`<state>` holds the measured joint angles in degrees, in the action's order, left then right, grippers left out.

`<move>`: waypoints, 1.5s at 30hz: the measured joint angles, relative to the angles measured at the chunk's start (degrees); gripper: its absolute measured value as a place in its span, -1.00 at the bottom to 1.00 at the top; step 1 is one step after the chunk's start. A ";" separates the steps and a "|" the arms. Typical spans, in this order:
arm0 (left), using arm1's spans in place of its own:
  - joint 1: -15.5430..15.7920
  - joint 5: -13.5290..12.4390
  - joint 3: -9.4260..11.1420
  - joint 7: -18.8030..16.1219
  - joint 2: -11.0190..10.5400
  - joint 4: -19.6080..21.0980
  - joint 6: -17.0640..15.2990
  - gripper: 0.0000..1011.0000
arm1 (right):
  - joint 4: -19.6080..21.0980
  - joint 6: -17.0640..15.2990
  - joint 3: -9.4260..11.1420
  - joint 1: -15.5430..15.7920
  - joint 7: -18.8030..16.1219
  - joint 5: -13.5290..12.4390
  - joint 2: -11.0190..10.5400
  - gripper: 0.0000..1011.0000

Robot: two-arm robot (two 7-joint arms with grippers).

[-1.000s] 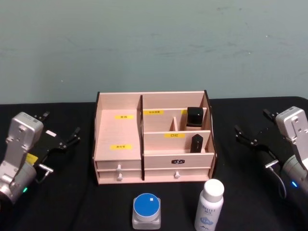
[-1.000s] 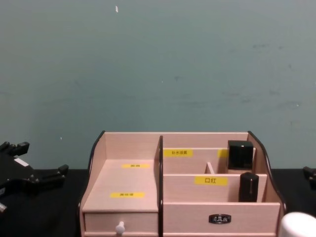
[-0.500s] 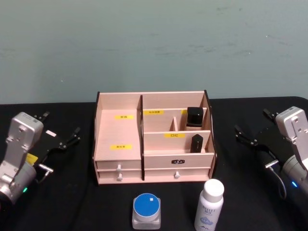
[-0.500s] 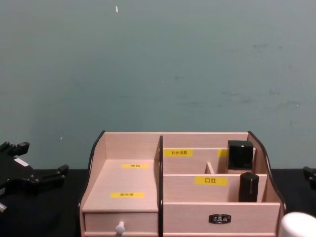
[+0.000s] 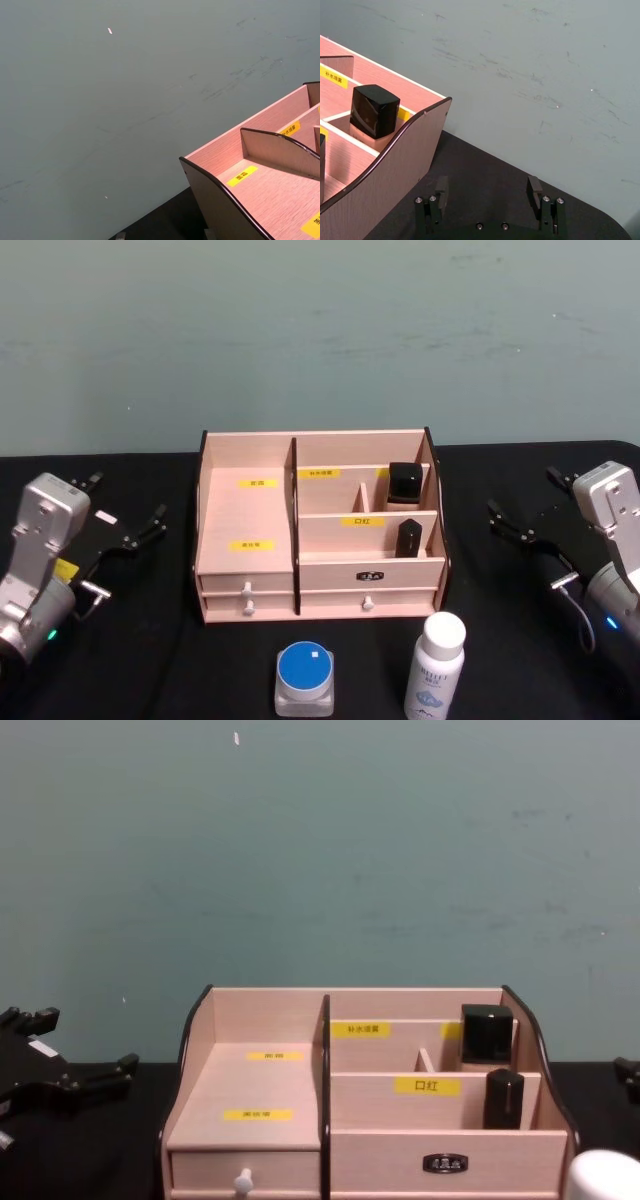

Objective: Pick up the facial cleanser and watermelon frost from the table and place them into the tiered storage box.

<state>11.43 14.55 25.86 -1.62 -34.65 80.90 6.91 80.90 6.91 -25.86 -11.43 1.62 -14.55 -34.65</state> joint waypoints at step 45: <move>0.00 0.00 0.00 0.00 0.00 0.00 0.00 1.00 | 28.61 -3.25 8.93 17.18 -23.60 -20.01 -8.42 0.98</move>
<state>11.43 14.55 25.86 -1.62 -34.64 80.90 6.91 109.51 3.65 -16.94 5.75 -21.98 -34.56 -43.07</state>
